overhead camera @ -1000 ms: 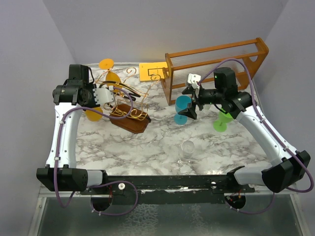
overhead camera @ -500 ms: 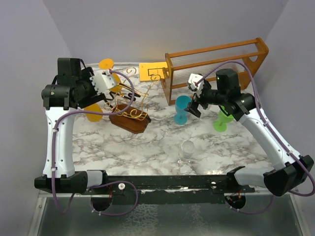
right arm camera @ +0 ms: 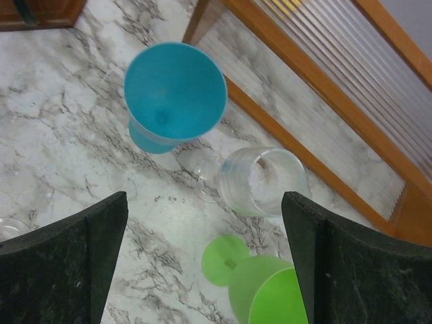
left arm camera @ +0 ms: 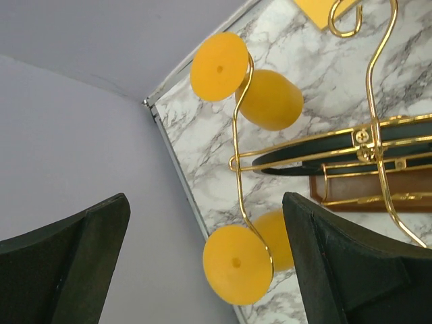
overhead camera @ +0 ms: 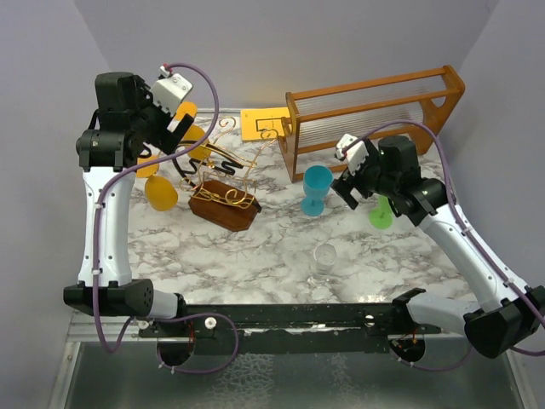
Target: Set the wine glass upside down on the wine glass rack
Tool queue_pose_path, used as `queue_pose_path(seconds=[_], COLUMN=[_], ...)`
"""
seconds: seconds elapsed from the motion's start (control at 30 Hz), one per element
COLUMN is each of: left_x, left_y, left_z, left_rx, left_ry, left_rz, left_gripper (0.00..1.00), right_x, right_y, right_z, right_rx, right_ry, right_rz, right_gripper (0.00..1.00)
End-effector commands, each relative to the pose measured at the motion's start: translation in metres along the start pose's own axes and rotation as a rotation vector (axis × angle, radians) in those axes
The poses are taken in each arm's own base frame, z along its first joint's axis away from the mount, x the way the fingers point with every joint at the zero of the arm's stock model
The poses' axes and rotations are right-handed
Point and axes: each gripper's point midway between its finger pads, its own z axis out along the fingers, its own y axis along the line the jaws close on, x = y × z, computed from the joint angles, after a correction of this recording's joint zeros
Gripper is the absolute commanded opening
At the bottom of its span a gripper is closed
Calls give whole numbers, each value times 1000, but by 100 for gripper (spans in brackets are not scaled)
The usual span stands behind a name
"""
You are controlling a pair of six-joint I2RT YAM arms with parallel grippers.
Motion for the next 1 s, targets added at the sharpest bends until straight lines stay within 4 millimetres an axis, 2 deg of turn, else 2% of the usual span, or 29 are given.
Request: queue_pose_path(seconds=[0.0, 0.1, 0.23, 0.4, 0.73, 0.8, 0.97], left_x=[-21, -20, -25, -30, -33, -34, -37], left_y=[7, 5, 0, 1, 1, -1, -2], left_z=[7, 8, 8, 9, 14, 17, 20], left_rx=[-41, -37, 1, 18, 46, 63, 75], left_ry=[-91, -93, -112, -112, -103, -107, -116], left_rz=[-112, -114, -117, -118, -103, -104, -101], left_gripper=[99, 99, 99, 99, 99, 99, 99], right_x=[-4, -1, 13, 16, 25, 18, -11], right_y=[-30, -42, -61, -77, -92, -88, -59], right_z=[0, 9, 23, 27, 24, 23, 30], right_rx=[165, 203, 282, 333, 303, 262, 38], right_ry=[5, 36, 106, 134, 128, 106, 17], right_rz=[67, 107, 149, 203, 303, 298, 268], right_gripper=[93, 89, 77, 63, 61, 61, 60])
